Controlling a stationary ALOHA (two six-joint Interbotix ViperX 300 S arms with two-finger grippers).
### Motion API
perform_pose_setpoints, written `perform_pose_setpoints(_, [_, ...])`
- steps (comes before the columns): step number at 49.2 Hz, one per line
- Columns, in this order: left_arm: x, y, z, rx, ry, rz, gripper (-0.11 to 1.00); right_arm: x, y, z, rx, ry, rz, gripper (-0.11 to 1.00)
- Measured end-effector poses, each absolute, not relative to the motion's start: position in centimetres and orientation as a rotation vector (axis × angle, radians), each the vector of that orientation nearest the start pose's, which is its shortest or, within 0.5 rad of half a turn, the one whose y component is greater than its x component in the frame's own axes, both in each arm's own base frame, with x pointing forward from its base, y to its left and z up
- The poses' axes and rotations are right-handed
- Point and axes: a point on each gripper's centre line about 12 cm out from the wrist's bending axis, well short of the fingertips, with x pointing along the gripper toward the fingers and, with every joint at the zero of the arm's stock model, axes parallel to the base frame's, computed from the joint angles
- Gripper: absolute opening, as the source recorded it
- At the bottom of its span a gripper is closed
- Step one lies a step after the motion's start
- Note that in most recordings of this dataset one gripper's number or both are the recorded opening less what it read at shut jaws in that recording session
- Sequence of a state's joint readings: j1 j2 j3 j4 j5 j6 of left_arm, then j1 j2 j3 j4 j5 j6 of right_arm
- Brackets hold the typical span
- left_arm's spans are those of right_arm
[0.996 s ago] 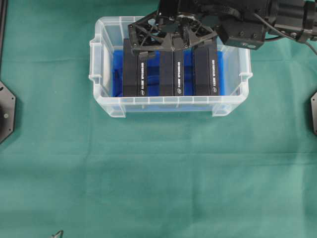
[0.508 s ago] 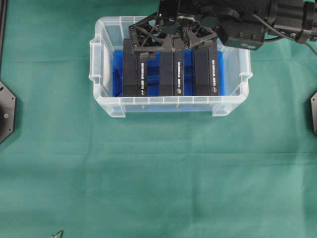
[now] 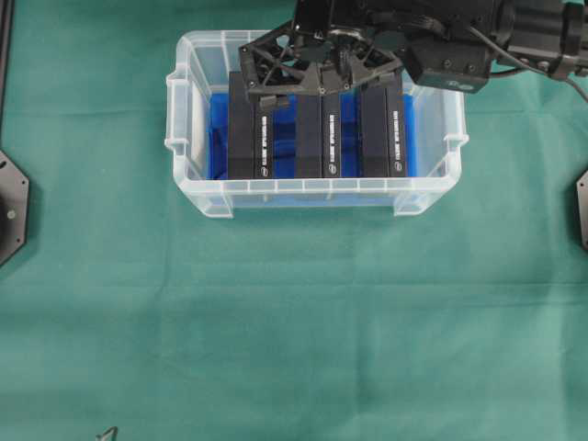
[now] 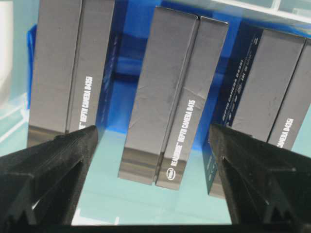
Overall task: Take the box out of the case with the right arm.
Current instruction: 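Lower the right gripper around the middle black D415 box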
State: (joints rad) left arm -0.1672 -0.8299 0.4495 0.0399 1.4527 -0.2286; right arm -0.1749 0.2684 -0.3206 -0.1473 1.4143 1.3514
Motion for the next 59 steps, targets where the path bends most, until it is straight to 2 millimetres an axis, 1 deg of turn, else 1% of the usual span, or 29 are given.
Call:
perform_pose_setpoints(39, [15.3,-2.1,38.1,-0.091,1.073,0.005,0.02,45.0,-9.9,30.1,1.112,0.968,-1.135,0.93])
perform_pose_setpoints(44, [15.3,-2.1,38.1,-0.091,1.073,0.005,0.02,44.8,-9.9,29.3,1.11,0.983,-1.15,0.93])
perform_pose_setpoints(47, [15.2,-2.1,38.1,-0.091,1.072,0.005,0.02,44.7,-10.0,28.5,1.111,0.99,-1.159,0.93])
perform_pose_setpoints(53, [15.2,-2.1,38.1,-0.092,1.073,0.004,0.02,44.7,-10.2,27.4,1.116,0.98,-1.154,0.93])
perform_pose_setpoints(59, [15.3,-2.1,38.1,-0.091,1.073,0.005,0.02,44.6,-10.4,25.7,1.135,0.972,-1.168,0.93])
